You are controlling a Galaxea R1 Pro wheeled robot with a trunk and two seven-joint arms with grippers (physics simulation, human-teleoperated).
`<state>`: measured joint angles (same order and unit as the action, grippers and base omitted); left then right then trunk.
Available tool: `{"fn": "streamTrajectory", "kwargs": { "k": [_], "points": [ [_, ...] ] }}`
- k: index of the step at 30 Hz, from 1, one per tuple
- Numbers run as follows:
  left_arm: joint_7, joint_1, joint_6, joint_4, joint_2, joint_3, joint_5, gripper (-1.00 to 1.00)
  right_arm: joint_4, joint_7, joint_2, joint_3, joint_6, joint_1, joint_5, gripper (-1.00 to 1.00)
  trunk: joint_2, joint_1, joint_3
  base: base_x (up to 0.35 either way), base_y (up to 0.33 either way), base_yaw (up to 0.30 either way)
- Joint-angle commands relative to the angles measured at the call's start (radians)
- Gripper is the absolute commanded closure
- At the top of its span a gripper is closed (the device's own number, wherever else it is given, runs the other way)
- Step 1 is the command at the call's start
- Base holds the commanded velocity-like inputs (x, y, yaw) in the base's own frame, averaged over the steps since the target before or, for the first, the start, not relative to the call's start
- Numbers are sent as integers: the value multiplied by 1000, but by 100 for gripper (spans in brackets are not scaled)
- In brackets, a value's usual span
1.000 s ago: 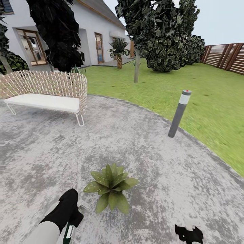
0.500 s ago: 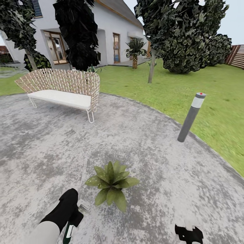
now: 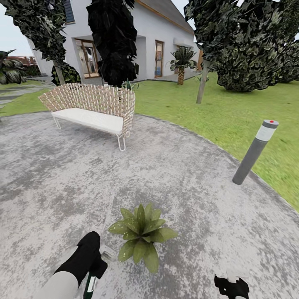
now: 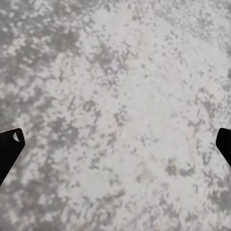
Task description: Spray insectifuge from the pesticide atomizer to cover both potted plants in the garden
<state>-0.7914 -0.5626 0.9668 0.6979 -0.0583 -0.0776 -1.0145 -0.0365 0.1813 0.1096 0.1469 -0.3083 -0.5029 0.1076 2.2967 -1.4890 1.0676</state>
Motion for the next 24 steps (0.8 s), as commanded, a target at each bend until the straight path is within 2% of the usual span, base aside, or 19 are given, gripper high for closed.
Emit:
{"fn": "streamTrajectory", "kwargs": {
  "k": [1, 4, 6, 8, 9, 14, 17, 19, 24],
  "points": [
    [-12, 0, 1, 1, 0, -5, -12, 100, 1, 3, 0, 8, -3, -1, 11, -100, 0, 0, 1, 2, -1, 7],
    [-16, 1, -13, 0, 9, -8, -11, 100, 1, 3, 0, 8, -3, -1, 11, -100, 0, 0, 1, 1, 0, 3],
    [-18, 2, -53, -2, 18, -10, -11, 100, 1, 3, 0, 8, -3, -1, 11, -100, 0, 0, 1, 0, 0, 0],
    [-19, 3, -125, -6, 27, -11, -10, 100, 1, 3, -1, 8, -3, -1, 11, -100, 0, 0, 1, 0, 0, 34],
    [-20, 3, -135, -7, 28, -12, -10, 100, 1, 3, -1, 8, -3, -1, 11, -100, 0, 0, 1, 0, 0, 159],
    [-31, 1, -145, -8, 28, -7, -11, 100, 1, 3, 0, 8, -3, 0, 11, -100, 0, 0, 1, 0, 0, 189],
    [-52, 1, -148, -9, 27, -2, -12, 100, 1, 3, 1, 8, -3, 0, 11, -100, 0, 0, 1, 0, 0, 33],
    [-88, 1, -147, -10, 26, 0, -16, 100, 1, 3, 1, 8, -3, -1, 11, -100, 0, 0, 1, 0, 0, 5],
    [-108, 0, -139, -11, 22, 9, -21, 100, 1, 3, 0, 8, -3, -1, 11, -100, 0, 0, 1, 0, 0, 1]
  ]
}}
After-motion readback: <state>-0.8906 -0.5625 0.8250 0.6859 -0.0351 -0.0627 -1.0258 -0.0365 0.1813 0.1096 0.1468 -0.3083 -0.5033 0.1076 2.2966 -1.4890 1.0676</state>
